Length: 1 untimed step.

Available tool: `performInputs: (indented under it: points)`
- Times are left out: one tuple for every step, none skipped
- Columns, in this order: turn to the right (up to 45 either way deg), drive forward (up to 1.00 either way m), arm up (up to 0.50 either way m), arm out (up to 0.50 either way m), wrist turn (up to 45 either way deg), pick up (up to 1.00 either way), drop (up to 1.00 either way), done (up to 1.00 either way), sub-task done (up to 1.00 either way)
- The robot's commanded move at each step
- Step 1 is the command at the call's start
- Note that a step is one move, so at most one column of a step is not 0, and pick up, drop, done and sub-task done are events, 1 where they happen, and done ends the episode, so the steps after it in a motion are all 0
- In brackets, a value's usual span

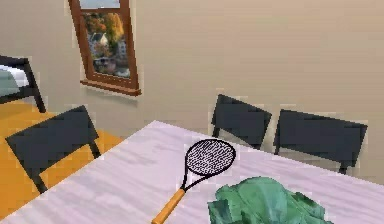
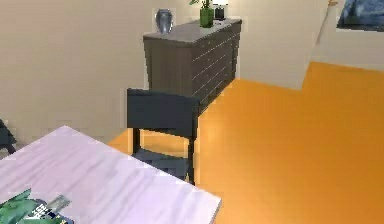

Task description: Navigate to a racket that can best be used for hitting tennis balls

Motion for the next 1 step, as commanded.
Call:
performInputs:
  points:
    - [0.0,0.00,0.00,0.00,0.0,0.00,0.00,1.00,0.00]
